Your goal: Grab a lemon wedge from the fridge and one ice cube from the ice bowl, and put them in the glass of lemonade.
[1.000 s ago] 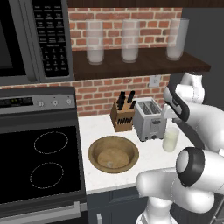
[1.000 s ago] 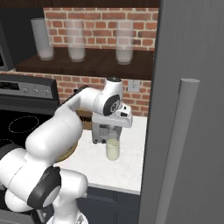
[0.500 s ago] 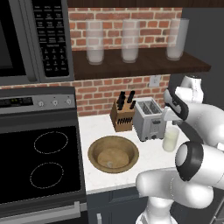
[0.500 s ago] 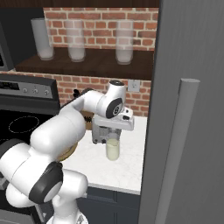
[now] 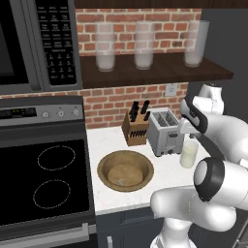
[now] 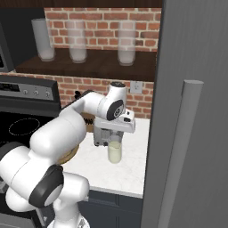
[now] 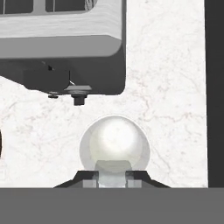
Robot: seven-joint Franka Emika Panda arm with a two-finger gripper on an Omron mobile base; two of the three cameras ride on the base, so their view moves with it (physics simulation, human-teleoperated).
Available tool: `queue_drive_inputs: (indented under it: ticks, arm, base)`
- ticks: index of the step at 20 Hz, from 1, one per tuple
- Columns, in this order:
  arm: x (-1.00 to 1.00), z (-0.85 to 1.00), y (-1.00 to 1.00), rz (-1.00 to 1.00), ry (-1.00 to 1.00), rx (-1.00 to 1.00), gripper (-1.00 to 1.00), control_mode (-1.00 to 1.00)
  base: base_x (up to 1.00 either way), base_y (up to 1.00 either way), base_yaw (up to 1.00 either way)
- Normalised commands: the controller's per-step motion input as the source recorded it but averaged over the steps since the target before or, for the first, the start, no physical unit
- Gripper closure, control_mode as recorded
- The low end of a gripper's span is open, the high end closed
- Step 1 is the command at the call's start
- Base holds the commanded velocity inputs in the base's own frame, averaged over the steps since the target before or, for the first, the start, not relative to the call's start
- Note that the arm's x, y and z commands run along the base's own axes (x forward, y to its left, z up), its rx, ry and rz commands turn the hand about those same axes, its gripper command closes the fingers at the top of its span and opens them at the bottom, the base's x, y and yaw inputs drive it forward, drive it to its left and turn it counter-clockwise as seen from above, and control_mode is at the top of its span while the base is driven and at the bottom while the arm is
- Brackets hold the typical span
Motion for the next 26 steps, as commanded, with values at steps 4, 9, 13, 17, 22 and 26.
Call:
queue_drive_inputs:
  ticks: [4, 9, 13, 17, 22, 26]
  arm:
    - [0.04, 0.00, -0.02, 0.00, 0.00, 0.00, 1.00, -1.00]
    - [0.00, 0.00, 0.00, 0.00, 0.00, 0.00, 1.00, -1.00]
    - [0.00, 0.00, 0.00, -0.01, 0.00, 0.04, -1.00, -1.00]
    - [0.00, 0.00, 0.00, 0.00, 0.00, 0.00, -1.00, -1.00]
    - [0.00, 0.00, 0.00, 0.00, 0.00, 0.00, -1.00, -1.00]
    - [0.00, 0.00, 0.00, 0.00, -0.01, 0.00, -1.00, -1.00]
  base:
    - [0.00, 0.00, 0.00]
    - [0.00, 0.00, 0.00]
    - [0.00, 0.00, 0.00]
    - [0.00, 0.00, 0.00]
    - [0.00, 0.00, 0.00]
    - [0.00, 0.00, 0.00]
